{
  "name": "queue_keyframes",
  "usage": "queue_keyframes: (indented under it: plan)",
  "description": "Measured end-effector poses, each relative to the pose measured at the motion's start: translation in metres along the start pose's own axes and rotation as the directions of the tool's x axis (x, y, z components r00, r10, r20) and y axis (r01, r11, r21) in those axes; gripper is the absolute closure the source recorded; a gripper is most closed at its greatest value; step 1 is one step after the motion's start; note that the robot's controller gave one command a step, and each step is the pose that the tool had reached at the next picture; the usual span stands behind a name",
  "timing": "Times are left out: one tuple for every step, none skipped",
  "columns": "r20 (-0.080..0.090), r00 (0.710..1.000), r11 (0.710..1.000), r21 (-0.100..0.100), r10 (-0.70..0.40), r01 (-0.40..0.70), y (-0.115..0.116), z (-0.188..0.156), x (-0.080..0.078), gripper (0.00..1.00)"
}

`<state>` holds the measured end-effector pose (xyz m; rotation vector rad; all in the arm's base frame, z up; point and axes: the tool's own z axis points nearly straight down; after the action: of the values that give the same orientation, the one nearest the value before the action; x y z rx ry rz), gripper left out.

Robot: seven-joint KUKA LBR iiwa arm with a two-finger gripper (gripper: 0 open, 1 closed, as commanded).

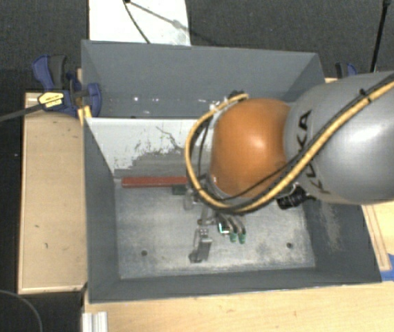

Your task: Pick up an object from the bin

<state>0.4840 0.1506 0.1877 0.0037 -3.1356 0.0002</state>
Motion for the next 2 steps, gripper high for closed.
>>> queue_keyframes:
  plan:
    - [0.005, 0.999, 0.999, 0.002, -0.037, 0.037, -0.05, 0.009, -0.002, 0.0]
    - [0.012, 0.999, 0.999, 0.002, 0.042, -0.042, -0.122, -0.008, -0.015, 0.0]
